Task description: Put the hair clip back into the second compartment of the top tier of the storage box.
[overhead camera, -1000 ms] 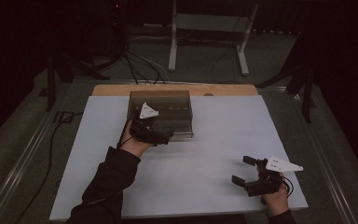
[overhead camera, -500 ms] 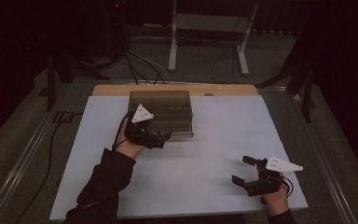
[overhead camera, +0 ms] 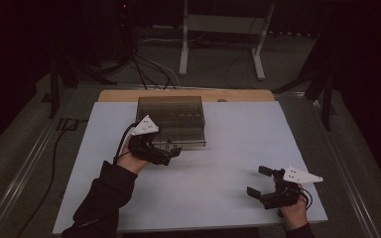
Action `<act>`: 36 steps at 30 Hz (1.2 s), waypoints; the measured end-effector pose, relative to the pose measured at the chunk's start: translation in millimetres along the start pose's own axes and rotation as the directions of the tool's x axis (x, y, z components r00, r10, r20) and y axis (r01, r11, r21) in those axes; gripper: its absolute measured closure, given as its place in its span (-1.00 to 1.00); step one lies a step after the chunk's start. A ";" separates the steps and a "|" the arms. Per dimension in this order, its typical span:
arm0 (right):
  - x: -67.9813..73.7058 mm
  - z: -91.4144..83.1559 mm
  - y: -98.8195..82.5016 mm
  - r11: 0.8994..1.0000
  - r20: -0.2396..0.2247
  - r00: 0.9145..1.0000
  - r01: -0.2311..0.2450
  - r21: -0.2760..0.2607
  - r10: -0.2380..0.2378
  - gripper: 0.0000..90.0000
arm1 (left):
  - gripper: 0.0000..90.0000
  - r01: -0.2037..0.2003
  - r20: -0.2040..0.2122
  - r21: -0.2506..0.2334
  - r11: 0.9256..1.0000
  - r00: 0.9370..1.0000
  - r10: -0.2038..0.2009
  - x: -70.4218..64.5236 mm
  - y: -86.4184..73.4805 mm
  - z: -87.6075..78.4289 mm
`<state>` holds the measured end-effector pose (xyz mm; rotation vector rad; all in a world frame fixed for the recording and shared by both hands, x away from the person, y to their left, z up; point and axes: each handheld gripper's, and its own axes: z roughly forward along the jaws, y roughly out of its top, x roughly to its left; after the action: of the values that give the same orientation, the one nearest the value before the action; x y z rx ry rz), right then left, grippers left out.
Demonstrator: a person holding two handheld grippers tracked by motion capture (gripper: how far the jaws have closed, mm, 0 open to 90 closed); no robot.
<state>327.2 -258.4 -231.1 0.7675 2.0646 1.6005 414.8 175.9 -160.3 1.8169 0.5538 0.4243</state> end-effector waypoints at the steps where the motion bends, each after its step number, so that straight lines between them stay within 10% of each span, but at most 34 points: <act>1: 0.0 0.5 0.2 1.000 -0.003 1.000 -0.001 -0.002 0.001 -1.00 | -0.99 0.001 0.005 -0.004 1.000 1.000 -0.001 -0.3 -0.3 -1.0; 17: -0.7 -0.4 -0.3 1.000 -0.002 1.000 -0.008 -0.006 0.008 -1.00 | -0.99 -0.037 -0.006 -0.010 0.999 0.999 0.037 -14.2 -20.2 -25.4; 36: -1.0 0.0 -0.6 1.000 0.001 1.000 -0.015 -0.002 0.015 -1.00 | -0.99 0.006 -0.043 -0.033 0.999 0.999 -0.007 -17.2 -70.5 -55.5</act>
<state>327.8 -259.2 -231.7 0.7841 2.0613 1.6095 359.1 227.7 -211.0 1.7780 0.5795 0.4664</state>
